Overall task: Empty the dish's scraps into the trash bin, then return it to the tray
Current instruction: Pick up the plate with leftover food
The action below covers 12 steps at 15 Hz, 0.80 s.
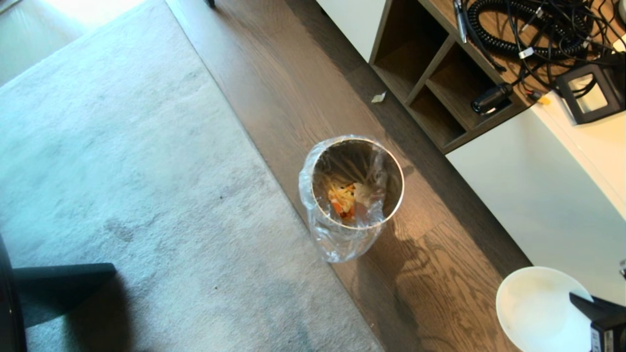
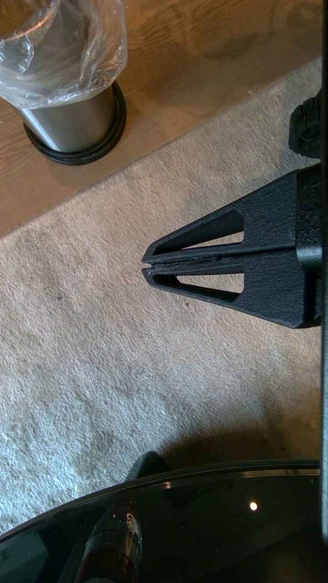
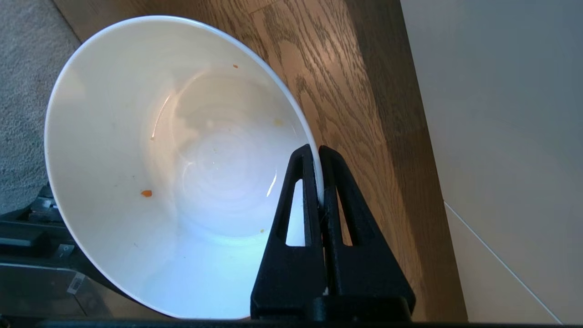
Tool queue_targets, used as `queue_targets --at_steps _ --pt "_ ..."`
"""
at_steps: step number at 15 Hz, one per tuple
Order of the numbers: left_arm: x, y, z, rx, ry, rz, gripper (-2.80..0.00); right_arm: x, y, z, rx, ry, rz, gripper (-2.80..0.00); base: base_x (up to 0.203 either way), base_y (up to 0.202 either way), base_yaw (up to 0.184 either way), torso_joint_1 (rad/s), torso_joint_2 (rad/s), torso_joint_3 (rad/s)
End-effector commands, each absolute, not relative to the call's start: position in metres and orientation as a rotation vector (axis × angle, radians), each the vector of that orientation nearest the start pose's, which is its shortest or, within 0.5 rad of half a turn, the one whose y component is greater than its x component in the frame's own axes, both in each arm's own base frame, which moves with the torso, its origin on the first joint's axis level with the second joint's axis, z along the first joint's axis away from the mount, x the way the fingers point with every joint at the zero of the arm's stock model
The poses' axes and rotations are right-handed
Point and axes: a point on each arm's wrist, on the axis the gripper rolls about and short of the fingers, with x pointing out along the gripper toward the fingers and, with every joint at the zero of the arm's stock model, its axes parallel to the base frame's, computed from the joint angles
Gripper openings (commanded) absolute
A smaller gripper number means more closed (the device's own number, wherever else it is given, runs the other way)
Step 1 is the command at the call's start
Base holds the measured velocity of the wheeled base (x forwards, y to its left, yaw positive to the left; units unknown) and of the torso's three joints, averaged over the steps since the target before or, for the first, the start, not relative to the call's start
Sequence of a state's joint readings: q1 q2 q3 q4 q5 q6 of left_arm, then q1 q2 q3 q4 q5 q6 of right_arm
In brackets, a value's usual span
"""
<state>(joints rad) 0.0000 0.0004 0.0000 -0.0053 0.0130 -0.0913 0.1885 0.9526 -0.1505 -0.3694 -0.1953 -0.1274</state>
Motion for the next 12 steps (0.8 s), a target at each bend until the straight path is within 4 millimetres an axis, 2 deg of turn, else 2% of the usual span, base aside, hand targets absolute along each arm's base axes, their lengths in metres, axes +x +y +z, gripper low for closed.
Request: queue_targets --at_steps 1,7,12 --pt "-0.023 0.000 0.076 -0.092 -0.007 0.014 -2.80 0.069 0.008 0.113 -0.207 0.397 0.008 -2.80 0.000 0.000 0.000 0.000 0.00 0.000" --pt "-0.023 0.000 0.076 -0.092 -0.007 0.014 -2.80 0.024 -0.001 0.094 -0.234 0.347 -0.030 -2.80 0.000 0.000 0.000 0.000 0.00 0.000" --pt "-0.023 0.000 0.076 -0.092 -0.007 0.014 -2.80 -0.005 -0.001 0.087 -0.213 0.203 0.037 -2.80 0.000 0.000 0.000 0.000 0.00 0.000"
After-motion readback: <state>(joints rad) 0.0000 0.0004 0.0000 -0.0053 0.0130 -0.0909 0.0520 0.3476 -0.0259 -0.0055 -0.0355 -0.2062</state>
